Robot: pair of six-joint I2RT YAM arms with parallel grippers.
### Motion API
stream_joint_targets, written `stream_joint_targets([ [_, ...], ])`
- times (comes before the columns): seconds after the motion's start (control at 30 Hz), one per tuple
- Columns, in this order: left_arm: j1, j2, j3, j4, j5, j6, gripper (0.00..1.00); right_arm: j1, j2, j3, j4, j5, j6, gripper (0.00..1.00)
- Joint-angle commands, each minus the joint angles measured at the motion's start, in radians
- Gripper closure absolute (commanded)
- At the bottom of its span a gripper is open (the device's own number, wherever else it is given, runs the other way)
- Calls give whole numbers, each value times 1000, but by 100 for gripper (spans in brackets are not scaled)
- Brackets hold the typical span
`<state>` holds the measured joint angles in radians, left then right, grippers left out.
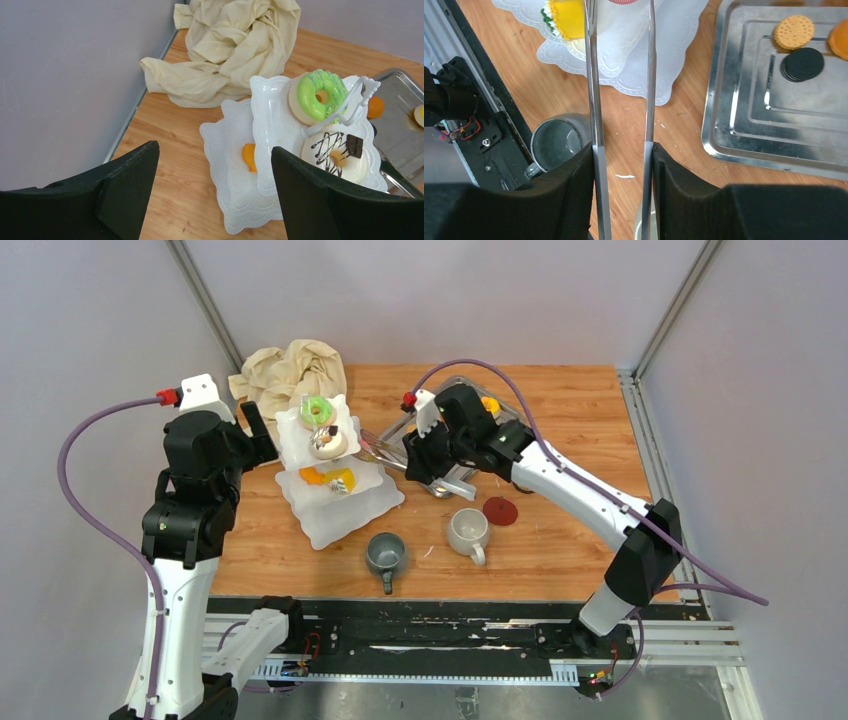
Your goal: Serve the afternoon tea
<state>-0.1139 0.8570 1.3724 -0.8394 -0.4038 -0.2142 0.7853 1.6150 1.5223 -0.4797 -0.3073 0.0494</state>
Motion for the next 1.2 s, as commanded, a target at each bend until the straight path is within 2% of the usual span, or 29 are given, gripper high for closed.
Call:
stream_joint_targets([
  [0.0, -6, -11, 13, 22, 4, -5, 13, 36, 37, 53, -7, -28, -22, 78],
  [0.23, -7, -12, 11, 22, 5, -2, 13, 45, 85, 89, -8, -28, -22, 74],
  [0.37, -8, -11, 7, 23, 4, -1, 13, 46, 106, 106, -7, -27, -18, 61],
  [0.47, -10, -7, 9, 26, 2, 1, 13, 49, 106, 109, -5, -26, -15, 56],
  [0.87, -12, -7, 4, 29, 5, 1, 13, 48, 77, 91, 6, 8, -13, 54],
  [1.17, -12, -6, 9, 28, 5, 1, 13, 48, -2, 32, 59, 60, 0, 53],
])
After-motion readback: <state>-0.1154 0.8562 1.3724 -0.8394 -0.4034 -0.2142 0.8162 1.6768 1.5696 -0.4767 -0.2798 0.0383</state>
